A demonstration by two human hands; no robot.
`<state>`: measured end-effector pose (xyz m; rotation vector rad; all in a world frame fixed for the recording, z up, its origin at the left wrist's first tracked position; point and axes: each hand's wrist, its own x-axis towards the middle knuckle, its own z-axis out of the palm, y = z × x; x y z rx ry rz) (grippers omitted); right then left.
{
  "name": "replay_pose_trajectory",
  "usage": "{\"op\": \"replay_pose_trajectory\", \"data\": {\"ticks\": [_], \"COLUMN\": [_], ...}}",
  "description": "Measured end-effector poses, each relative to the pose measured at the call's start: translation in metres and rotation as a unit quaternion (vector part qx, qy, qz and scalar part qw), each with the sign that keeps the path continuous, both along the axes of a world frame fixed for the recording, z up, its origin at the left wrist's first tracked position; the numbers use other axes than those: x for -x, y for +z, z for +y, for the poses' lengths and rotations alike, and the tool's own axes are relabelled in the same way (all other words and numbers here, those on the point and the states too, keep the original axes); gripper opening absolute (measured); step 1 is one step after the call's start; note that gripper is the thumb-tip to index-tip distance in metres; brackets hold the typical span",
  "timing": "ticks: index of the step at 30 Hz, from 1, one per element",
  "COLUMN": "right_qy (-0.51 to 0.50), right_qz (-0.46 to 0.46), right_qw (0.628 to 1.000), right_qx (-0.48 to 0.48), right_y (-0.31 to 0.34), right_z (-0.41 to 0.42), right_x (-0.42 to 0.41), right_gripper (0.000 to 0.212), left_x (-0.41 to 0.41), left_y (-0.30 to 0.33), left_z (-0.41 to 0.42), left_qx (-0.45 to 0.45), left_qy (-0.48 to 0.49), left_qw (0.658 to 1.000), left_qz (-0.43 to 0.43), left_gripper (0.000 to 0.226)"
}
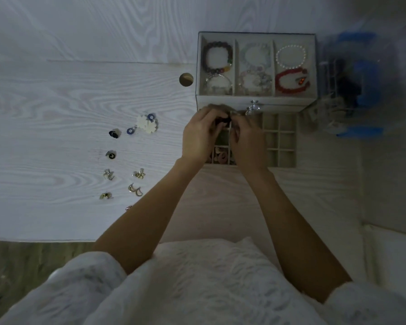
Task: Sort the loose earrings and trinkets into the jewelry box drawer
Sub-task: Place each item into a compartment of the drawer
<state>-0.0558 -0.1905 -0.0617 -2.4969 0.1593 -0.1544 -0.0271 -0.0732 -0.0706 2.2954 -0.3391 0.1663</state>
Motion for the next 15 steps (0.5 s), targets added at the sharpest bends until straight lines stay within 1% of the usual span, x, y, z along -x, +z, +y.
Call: {"op": "replay_pose_trajectory", "data": {"ticks": [3, 6, 9, 11, 13, 15], "right_qy": [-0.001, 0.016, 0.052, 0.054, 0.051, 0.050], "right_qz": [0.012, 0.009, -0.015, -0.028, -0.031, -0.017], "right_qw": [1.000, 0.999, 0.995, 0.991, 0.985, 0.980], "right_qx": [0.001, 0.031, 0.083, 0.120, 0.160, 0.192], "right_y": [0.003, 0.002, -0.004, -0.010, -0.015, -0.016], "right_z": [0.001, 0.000, 0.000, 0.000, 0.002, 0.007], "right_x": [0.001, -0.001, -0.004, -0.005, -0.005, -0.007], "right_gripper": [0.032, 0.031, 0.026, 0.025, 0.024, 0.020], "left_x": [-0.003, -0.004, -0.003, -0.002, 0.001, 0.003], "left_y": [-0.002, -0.006, -0.013, -0.018, -0.021, -0.019], "left_z": [0.001, 0.008, 0.018, 0.022, 0.024, 0.025], "left_qx": [-0.017, -0.032, -0.113, -0.170, -0.197, -0.201], "left_qy": [-0.024, -0.029, -0.011, 0.006, 0.011, 0.020], "left_qw": [1.000, 0.999, 0.990, 0.979, 0.974, 0.974], "left_qz": [0.006, -0.011, -0.080, -0.111, -0.114, -0.098], "left_gripper": [0.025, 0.024, 0.018, 0.017, 0.019, 0.022]}}
